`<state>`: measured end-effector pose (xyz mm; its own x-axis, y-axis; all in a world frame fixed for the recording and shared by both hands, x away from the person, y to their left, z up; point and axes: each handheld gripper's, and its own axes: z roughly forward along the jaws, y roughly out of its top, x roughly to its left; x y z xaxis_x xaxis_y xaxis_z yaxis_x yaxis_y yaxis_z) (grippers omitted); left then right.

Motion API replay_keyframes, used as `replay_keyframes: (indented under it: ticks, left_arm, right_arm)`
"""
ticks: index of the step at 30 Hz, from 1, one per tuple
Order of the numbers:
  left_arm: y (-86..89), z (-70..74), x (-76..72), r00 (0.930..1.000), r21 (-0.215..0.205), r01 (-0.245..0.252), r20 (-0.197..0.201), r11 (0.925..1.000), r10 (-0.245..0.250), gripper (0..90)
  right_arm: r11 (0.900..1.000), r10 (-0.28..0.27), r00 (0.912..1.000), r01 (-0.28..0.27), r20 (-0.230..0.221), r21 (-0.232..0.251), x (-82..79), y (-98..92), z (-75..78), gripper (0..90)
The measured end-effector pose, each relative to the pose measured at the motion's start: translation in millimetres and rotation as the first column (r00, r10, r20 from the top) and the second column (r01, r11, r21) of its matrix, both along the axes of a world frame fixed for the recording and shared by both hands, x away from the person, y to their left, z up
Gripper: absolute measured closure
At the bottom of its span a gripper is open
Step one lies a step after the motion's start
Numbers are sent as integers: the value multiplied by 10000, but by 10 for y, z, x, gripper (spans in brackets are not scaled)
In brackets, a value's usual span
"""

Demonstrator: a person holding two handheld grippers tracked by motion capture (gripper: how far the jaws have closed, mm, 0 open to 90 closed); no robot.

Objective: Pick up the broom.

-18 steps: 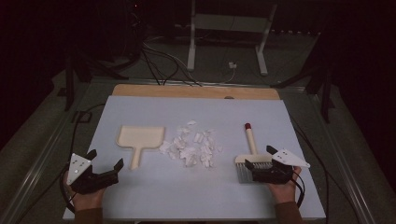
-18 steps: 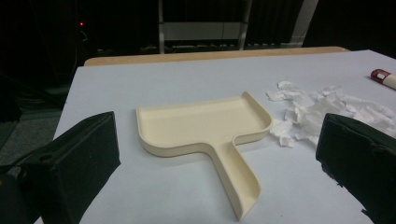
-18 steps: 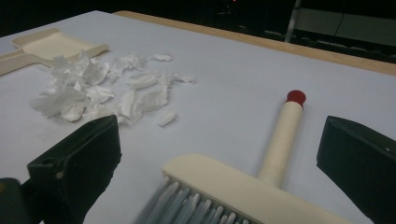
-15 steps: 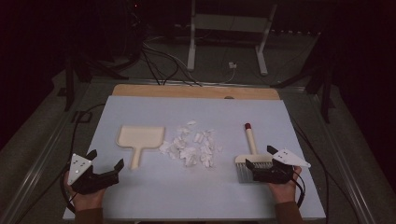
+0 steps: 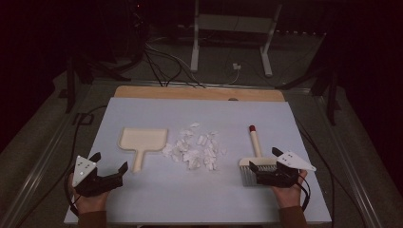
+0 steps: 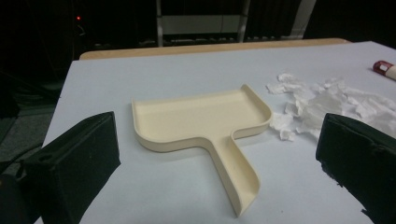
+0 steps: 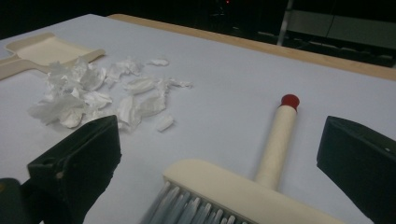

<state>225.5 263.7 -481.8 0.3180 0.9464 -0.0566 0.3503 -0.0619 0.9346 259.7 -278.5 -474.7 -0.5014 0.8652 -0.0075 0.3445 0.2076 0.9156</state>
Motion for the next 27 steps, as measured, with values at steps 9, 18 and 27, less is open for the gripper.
replay_keyframes:
  ticks: [9,18,27]
  left_arm:
    - [-35,35,3,9998,487,-136,139,9987,129,6]
    - [-1,35,9,9998,276,77,157,9996,-82,22]
    - [19,-2,16,9998,-103,53,174,9999,-51,6]
  right_arm:
    - [9994,-124,9999,121,-101,-312,47,64,151,0]
    - [9972,-359,9981,326,-493,-675,197,53,274,0]
    - [9898,-906,9917,796,-916,-1179,400,84,429,0]
